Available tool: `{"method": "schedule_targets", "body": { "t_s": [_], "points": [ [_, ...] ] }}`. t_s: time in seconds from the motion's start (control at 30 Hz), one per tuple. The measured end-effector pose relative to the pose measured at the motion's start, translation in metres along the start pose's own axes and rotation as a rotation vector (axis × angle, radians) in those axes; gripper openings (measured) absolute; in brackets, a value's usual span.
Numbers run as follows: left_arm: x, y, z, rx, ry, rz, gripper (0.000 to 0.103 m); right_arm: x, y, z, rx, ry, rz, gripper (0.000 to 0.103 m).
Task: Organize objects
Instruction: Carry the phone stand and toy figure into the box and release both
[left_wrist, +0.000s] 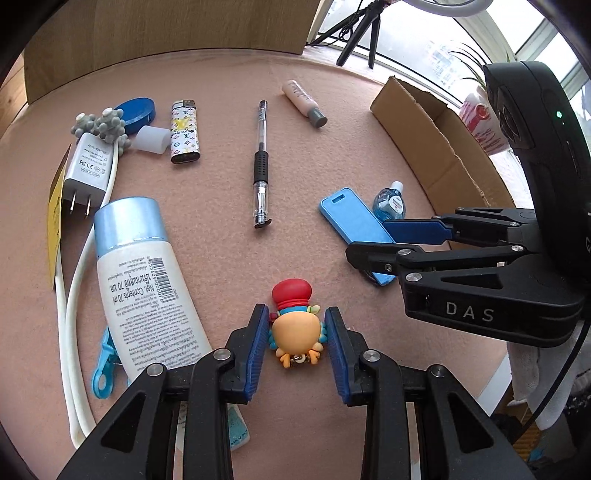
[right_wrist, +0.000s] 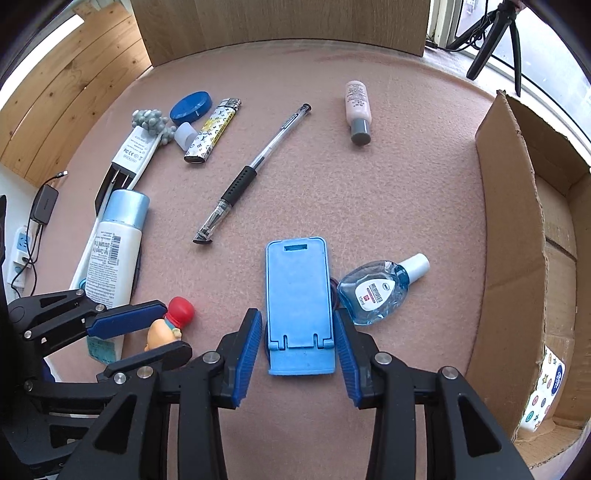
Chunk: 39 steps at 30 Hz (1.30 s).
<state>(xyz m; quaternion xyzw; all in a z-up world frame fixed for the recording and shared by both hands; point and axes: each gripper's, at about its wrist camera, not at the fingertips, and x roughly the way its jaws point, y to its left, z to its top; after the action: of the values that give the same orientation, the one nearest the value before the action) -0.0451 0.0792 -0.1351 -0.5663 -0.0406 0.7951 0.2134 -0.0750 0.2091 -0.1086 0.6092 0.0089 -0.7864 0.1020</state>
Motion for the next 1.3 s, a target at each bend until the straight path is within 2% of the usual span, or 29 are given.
{"method": "schedule_targets", "body": {
  "t_s": [0.27,0.4,0.5,0.6,0.83,1.03,1.13,1.3],
  "points": [
    [0.0,0.004,0.003,-0.023,-0.015,-0.018,0.034,0.01,0.021,0.014,-0.075,0.022,-0.104,0.037],
    [-0.002,0.007,0.002,-0.033,-0.019,-0.028,0.034,0.011,0.028,0.017,-0.118,0.028,-0.127,0.035],
    [-0.005,0.012,0.002,-0.054,-0.026,-0.037,0.034,0.009,0.026,0.014,-0.099,0.029,-0.099,0.034],
    [-0.008,0.016,0.003,-0.073,-0.028,-0.046,0.034,-0.003,0.018,0.006,-0.054,0.014,-0.03,0.034],
    [-0.015,0.009,0.012,-0.065,-0.05,-0.051,0.034,-0.036,-0.002,-0.016,0.066,-0.072,0.086,0.033],
    [-0.016,-0.004,0.024,-0.049,-0.052,-0.061,0.034,-0.056,-0.024,-0.031,0.132,-0.102,0.1,0.033],
    [-0.021,-0.018,0.034,-0.024,-0.067,-0.071,0.034,-0.071,-0.031,-0.033,0.152,-0.146,0.116,0.033],
    [-0.027,-0.054,0.061,0.034,-0.1,-0.11,0.034,-0.102,-0.053,-0.037,0.182,-0.228,0.089,0.033]
  ]
}}
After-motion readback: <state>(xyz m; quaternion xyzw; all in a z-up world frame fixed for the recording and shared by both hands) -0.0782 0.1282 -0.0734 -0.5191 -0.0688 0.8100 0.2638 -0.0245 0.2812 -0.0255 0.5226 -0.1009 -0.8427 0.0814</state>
